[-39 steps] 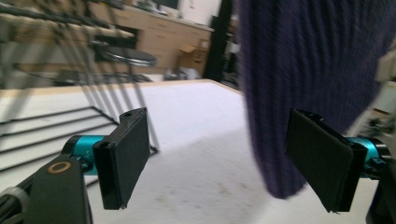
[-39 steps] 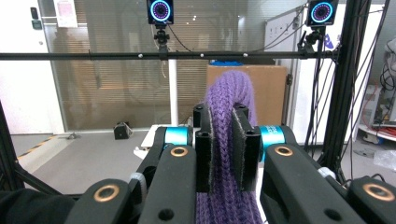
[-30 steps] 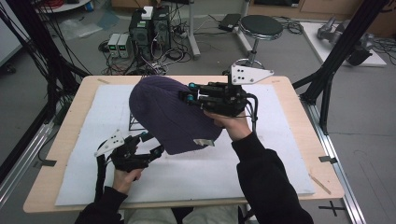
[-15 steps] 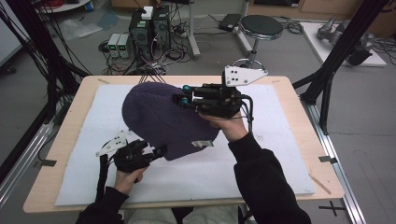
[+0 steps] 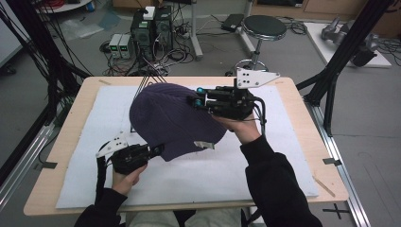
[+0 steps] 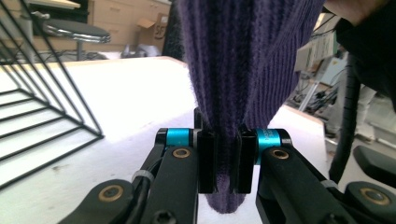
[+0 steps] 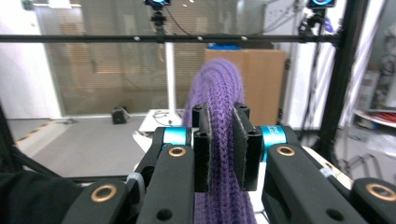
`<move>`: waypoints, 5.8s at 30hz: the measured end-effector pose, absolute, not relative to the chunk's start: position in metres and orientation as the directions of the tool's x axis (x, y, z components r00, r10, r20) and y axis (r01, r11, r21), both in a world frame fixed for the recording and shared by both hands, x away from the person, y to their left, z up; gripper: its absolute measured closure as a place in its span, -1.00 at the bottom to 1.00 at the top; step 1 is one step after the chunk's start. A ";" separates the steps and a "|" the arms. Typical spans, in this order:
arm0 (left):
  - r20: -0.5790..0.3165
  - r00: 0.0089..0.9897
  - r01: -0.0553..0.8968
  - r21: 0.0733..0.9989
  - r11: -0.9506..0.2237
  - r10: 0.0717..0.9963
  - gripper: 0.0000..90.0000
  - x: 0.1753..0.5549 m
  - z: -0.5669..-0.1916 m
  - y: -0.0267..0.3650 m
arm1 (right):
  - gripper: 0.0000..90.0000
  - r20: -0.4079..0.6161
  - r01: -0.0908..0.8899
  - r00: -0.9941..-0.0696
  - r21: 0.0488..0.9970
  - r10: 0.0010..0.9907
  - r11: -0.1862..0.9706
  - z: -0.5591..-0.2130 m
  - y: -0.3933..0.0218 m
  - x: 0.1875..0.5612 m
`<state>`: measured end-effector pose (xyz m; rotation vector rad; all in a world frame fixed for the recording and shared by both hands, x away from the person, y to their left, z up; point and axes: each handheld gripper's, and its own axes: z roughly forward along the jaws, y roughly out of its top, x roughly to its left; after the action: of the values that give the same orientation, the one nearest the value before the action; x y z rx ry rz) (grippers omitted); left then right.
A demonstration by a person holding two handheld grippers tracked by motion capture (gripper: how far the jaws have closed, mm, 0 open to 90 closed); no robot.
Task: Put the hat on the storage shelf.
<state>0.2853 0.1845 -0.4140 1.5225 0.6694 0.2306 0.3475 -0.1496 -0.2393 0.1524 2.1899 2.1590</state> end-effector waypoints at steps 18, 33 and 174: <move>-0.218 0.777 0.259 0.966 0.015 0.591 0.86 0.310 -0.374 0.222 | 0.79 0.023 0.025 -0.980 1.000 0.198 0.004 -0.246 -0.157 0.368; -0.150 0.732 0.221 0.975 -0.023 0.665 0.85 0.354 -0.320 0.245 | 0.76 -0.011 -0.019 -0.950 1.000 0.312 -0.021 -0.221 -0.140 0.408; -0.171 0.415 0.228 0.970 0.080 0.893 -0.58 0.322 -0.375 0.298 | -0.73 0.021 0.391 -0.379 0.910 0.925 0.139 -0.327 -0.256 0.368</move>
<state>0.3216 0.2980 -0.3748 1.4368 1.0701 0.6766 0.3683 -0.2558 -0.3269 1.2598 1.8506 1.2101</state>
